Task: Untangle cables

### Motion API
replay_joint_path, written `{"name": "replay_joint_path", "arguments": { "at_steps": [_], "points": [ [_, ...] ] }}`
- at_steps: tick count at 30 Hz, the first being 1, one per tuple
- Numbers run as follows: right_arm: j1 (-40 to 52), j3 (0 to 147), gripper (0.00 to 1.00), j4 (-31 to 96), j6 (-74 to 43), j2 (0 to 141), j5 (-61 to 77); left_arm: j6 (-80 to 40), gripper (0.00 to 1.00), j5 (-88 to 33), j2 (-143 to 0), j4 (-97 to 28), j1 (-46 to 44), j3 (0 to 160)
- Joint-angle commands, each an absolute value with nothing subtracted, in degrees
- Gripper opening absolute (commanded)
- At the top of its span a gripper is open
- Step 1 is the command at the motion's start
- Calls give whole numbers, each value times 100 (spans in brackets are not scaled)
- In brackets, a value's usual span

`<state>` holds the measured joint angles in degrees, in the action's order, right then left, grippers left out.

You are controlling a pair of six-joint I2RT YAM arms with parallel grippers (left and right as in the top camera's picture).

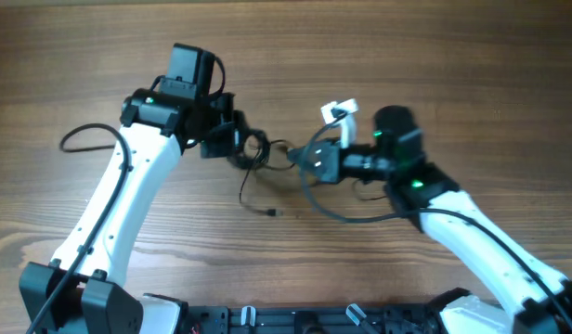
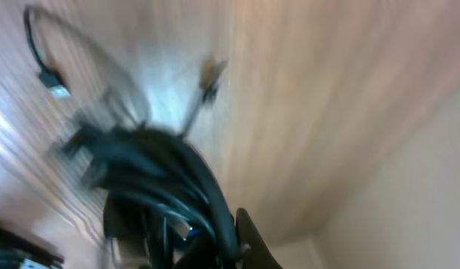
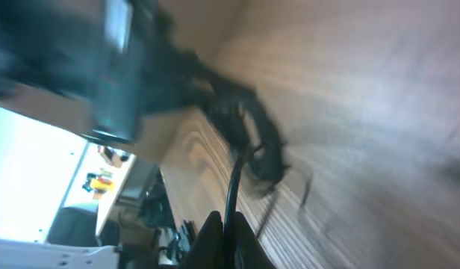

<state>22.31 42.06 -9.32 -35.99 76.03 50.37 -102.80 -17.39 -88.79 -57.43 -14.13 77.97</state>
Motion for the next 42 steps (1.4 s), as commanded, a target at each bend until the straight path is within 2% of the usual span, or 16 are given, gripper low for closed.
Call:
{"name": "replay_joint_path", "arguments": {
  "at_steps": [1,5,6,8,10,11,13,17,21,24,29,32,35,36,39,42],
  "points": [
    [1380,4226,4,-875,-3295,7048,5660,-10243,4,-910,-8803,-6119,-1238,7865],
    [685,4226,5,-69,-3782,6954,4906,-10226,4,-917,-8803,-6132,-1208,7865],
    [598,4226,9,502,-4021,6954,4405,-10226,4,-923,-8803,-6108,-1210,7865],
    [593,4226,38,1406,-4154,6954,3629,-10226,4,-932,-8803,-5986,-1208,7865],
    [593,4226,54,2158,-3887,6984,3127,-10200,4,-939,-8803,-5843,-1210,7865],
    [593,4224,68,2416,-3358,7006,3089,-9990,4,-954,-8803,-5749,-1210,7865],
    [600,4224,80,2401,-2733,7008,3474,-9579,4,-976,-8803,-5634,-1234,7865],
    [867,4224,89,1393,-1946,7011,4689,-9435,4,-976,-8803,-5629,-1448,7865],
    [1730,4213,100,285,-1946,7181,4093,-9494,4,-978,-8803,-5588,-1747,7865],
    [2543,4204,100,-217,-1951,7583,3087,-9494,4,-978,-8803,-5485,-1957,7865],
    [3479,4204,79,-502,-2145,8350,2633,-9494,4,-978,-8803,-5439,-2043,7865],
    [3649,4204,54,-760,-2274,8527,2628,-9489,4,-1070,-8803,-5448,-2043,7865],
    [3642,4204,9,-1184,-2698,8514,2816,-9491,4,-1098,-8803,-5494,-2130,7865],
    [3642,4204,4,-1293,-2700,8499,3063,-9491,4,-1074,-8803,-5489,-2152,7865],
    [3599,4204,4,-1557,-2696,8348,4506,-9494,6,-613,-8805,-5487,-2147,7865],
    [3459,4204,4,-1540,-2720,8068,5081,-9489,8,169,-8805,-5513,-2045,7865]
  ]
}}
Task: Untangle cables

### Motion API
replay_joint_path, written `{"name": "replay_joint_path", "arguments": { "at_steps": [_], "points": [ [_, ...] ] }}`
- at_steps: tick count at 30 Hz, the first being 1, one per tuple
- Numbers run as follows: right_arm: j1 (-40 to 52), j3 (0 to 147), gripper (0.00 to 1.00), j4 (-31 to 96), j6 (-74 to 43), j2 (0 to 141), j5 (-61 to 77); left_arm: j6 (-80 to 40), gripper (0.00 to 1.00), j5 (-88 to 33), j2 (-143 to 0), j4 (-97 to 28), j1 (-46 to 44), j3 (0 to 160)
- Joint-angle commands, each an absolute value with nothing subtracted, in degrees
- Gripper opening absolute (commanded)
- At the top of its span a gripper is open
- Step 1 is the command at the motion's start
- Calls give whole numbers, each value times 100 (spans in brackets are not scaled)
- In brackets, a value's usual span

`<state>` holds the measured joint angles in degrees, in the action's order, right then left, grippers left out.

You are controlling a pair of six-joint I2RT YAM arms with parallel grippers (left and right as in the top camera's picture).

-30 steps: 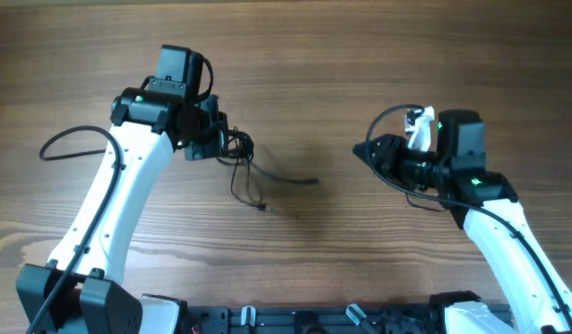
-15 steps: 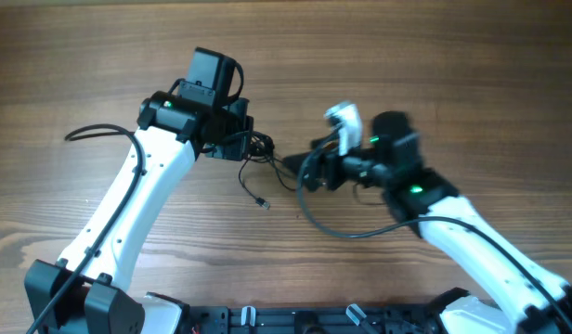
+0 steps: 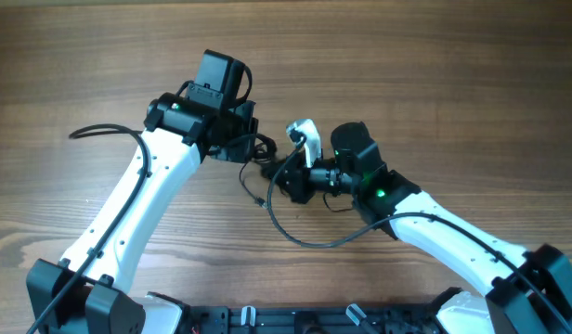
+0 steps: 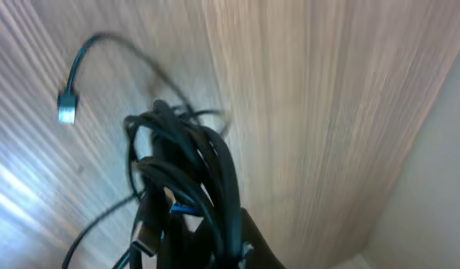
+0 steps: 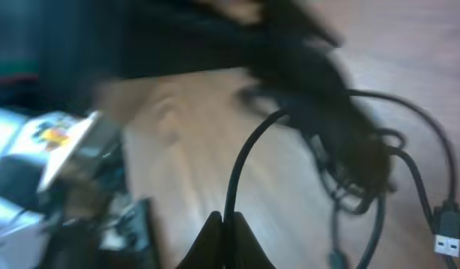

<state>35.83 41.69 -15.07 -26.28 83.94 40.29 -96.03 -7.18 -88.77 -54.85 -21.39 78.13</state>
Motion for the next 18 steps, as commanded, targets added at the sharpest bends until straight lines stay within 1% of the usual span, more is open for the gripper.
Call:
{"name": "replay_joint_path", "arguments": {
  "at_steps": [1,6,8,10,12,16,18],
  "points": [
    [3343,4204,4,-1568,-2766,7891,5087,-9491,5,480,-8805,-5634,-1964,7865],
    [2438,4204,4,-2171,-3481,7116,4969,-9485,4,572,-8805,-6534,-1848,7865],
    [2049,4204,4,-2311,-3835,6928,4560,-9467,4,572,-8805,-6987,-1852,7865],
    [1863,4204,4,-2139,-4340,6910,4058,-9467,4,572,-8805,-7247,-1852,7865],
    [1835,4204,4,-1481,-4678,6917,3465,-9470,4,563,-8805,-7317,-1852,7865],
    [1846,4198,4,1282,-5631,6925,1758,-9494,4,469,-8805,-7220,-1850,7865],
    [1846,4193,4,2147,-5778,6963,1214,-9494,4,268,-8805,-7017,-1850,7865]
  ]
}}
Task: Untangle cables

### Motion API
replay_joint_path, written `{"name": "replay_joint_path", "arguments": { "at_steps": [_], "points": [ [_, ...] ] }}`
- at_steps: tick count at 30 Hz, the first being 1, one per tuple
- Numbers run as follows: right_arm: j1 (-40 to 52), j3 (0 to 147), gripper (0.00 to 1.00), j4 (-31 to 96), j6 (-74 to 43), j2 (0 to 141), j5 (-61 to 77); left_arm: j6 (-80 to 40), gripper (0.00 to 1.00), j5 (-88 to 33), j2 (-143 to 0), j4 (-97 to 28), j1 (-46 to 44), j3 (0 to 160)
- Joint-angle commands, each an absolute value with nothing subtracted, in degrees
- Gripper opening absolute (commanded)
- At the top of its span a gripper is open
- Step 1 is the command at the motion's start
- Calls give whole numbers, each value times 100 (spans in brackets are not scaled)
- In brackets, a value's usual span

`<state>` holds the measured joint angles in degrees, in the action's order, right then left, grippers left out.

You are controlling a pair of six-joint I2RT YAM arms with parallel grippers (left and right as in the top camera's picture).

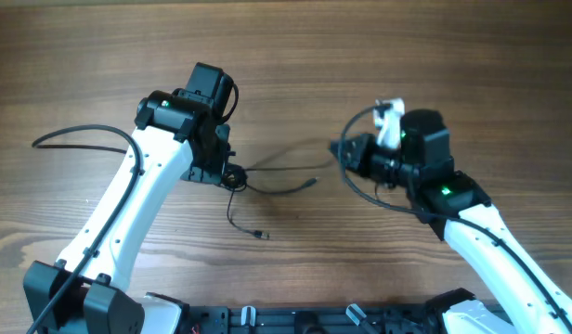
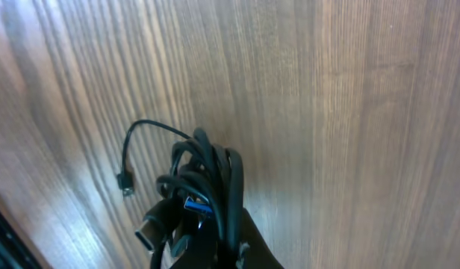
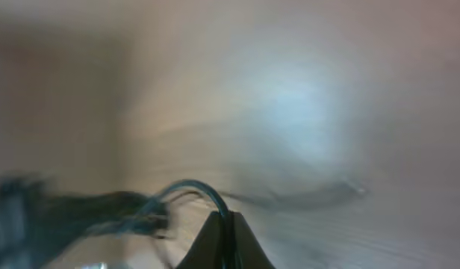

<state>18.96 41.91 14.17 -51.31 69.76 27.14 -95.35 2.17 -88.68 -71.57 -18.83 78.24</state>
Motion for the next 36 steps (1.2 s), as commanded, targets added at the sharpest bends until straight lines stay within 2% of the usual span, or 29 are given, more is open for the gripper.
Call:
{"name": "replay_joint_path", "arguments": {
  "at_steps": [1,4,8,10,12,13,17,19,23,26,30,33,36],
  "points": [
    [1846,4189,4,2340,-5712,6991,1181,-9496,4,178,-8805,-6895,-1850,7865],
    [1850,4189,4,2626,-5111,7032,1402,-9620,4,-64,-8805,-6436,-1846,7865],
    [1852,4189,4,3092,-4615,7048,1568,-10833,4,-58,-8805,-6254,-1846,7865],
    [1852,4189,5,3236,-4359,7081,1549,-10995,4,-75,-8805,-6038,-1846,7865],
    [1850,4189,91,3245,-3905,7116,1520,-10724,4,-294,-8805,-5741,-1846,7865],
    [1850,4189,100,3245,-3795,7116,1406,-10221,4,-408,-8805,-5529,-1846,7865],
    [1717,4189,100,2941,-4193,7091,1664,-5437,4,-1693,-8805,-4062,-1846,7865],
    [1476,4189,100,2290,-4106,7094,2753,-3992,4,-2399,-8805,-4034,-1846,7865],
    [1009,4189,100,784,-2797,7094,4569,-1114,4,-4388,-8805,-4383,-1846,7865],
    [854,4189,100,366,-1905,7094,5210,95,4,-5140,-8805,-4751,-1846,7865],
    [860,4189,100,554,-696,7146,5990,1166,4,-6469,-8805,-5074,-1861,7865],
    [864,4189,100,711,-425,7286,6064,1186,4,-6954,-8805,-5087,-1863,7865],
    [867,4189,97,196,-427,7485,7244,1179,4,-7249,-8805,-5089,-1942,7865]
  ]
}}
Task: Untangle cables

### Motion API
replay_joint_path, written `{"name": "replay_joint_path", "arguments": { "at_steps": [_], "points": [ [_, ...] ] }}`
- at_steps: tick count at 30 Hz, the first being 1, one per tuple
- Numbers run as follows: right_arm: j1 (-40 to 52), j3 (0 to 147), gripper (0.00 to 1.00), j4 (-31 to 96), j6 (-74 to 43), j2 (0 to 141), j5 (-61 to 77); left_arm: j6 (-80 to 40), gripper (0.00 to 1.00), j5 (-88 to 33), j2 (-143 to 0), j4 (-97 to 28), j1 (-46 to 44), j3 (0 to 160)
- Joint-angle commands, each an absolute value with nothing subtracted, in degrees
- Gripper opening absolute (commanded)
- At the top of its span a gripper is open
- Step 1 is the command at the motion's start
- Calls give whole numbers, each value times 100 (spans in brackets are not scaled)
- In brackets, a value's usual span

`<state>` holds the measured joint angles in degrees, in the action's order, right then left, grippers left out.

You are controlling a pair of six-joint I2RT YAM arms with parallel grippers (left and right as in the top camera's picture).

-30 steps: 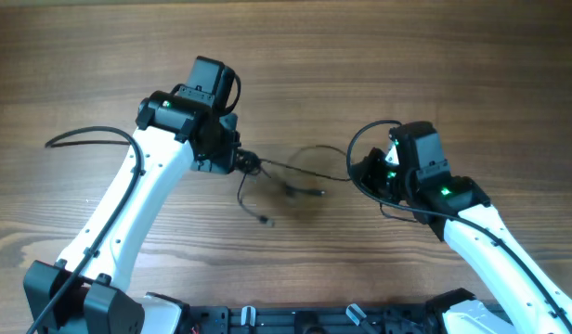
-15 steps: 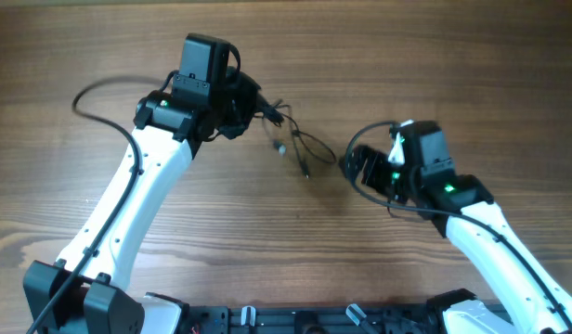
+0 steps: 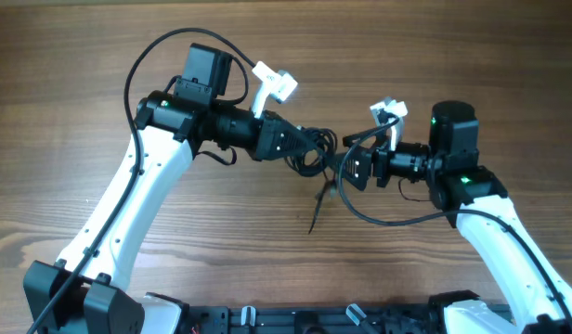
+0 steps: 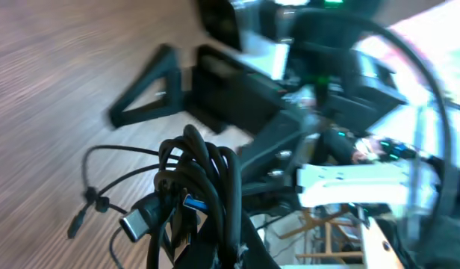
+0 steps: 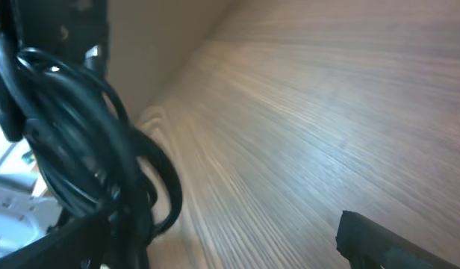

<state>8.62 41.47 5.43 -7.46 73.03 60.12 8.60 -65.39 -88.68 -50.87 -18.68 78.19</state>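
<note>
A tangled bundle of black cables (image 3: 309, 148) hangs above the middle of the table, and my left gripper (image 3: 297, 148) is shut on it. The left wrist view shows the bundle (image 4: 204, 179) rising out of that gripper (image 4: 226, 239), with a silver USB plug (image 4: 140, 220) and a blue plug end sticking out. One thin strand (image 3: 320, 206) dangles from it to the table. My right gripper (image 3: 349, 170) faces the bundle from the right, open and holding nothing. In its wrist view the bundle (image 5: 88, 142) fills the left side, and one finger (image 5: 372, 239) shows at the lower right.
The wooden table (image 3: 82, 139) runs to all sides. The right arm's own lead (image 3: 388, 220) loops low beneath it, and the left arm's lead (image 3: 147, 56) arches over its shoulder. A black rail (image 3: 295, 320) lies along the front edge.
My left gripper has carried the bundle from left of centre to the middle and now points at the right gripper. The right gripper, which was shut on a strand, is open close to the bundle.
First, both grippers were near the centre, left shut on the bundle and right shut on a strand. Then they were closer together. Then they stood far apart with a strand stretched between them. Now they are close again and the right is open.
</note>
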Motion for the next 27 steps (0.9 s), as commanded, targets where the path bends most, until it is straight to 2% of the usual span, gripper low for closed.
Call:
{"name": "replay_joint_path", "arguments": {
  "at_steps": [1,3,6,7,9,11,12,13,14,17,20,27],
  "points": [
    [867,4189,92,58,-436,7531,7441,1179,4,-7244,-8805,-5089,-1997,7865],
    [867,4189,76,-38,-508,7616,7507,1179,4,-7240,-8809,-5087,-2137,7865],
    [864,4189,27,-40,-615,7673,7485,1129,4,-7032,-8809,-5089,-2329,7865],
    [864,4189,15,-60,-810,7673,7382,950,4,-6755,-8809,-5087,-2377,7865],
    [856,4189,4,-82,-980,7673,7314,644,6,-6359,-8809,-5087,-2390,7865],
    [814,4189,4,-78,-1098,7673,7317,329,24,-5970,-8809,-5085,-2357,7865],
    [768,4189,4,-78,-1192,7673,7310,117,69,-5789,-8809,-5085,-2320,7865],
    [694,4189,4,-75,-1330,7673,7251,-78,81,-5638,-8809,-5083,-2272,7865],
    [598,4189,5,-49,-1669,7673,7052,-329,100,-5481,-8807,-5059,-2198,7865],
    [423,4189,4,45,-2893,7673,6525,-1472,100,-5089,-8807,-4685,-2023,7865],
    [421,4189,4,45,-3509,7673,6414,-2655,100,-4604,-8809,-4176,-2025,7865],
    [421,4189,4,40,-4217,7673,6149,-3096,98,-3109,-8809,-4136,-2860,7865]
  ]
}}
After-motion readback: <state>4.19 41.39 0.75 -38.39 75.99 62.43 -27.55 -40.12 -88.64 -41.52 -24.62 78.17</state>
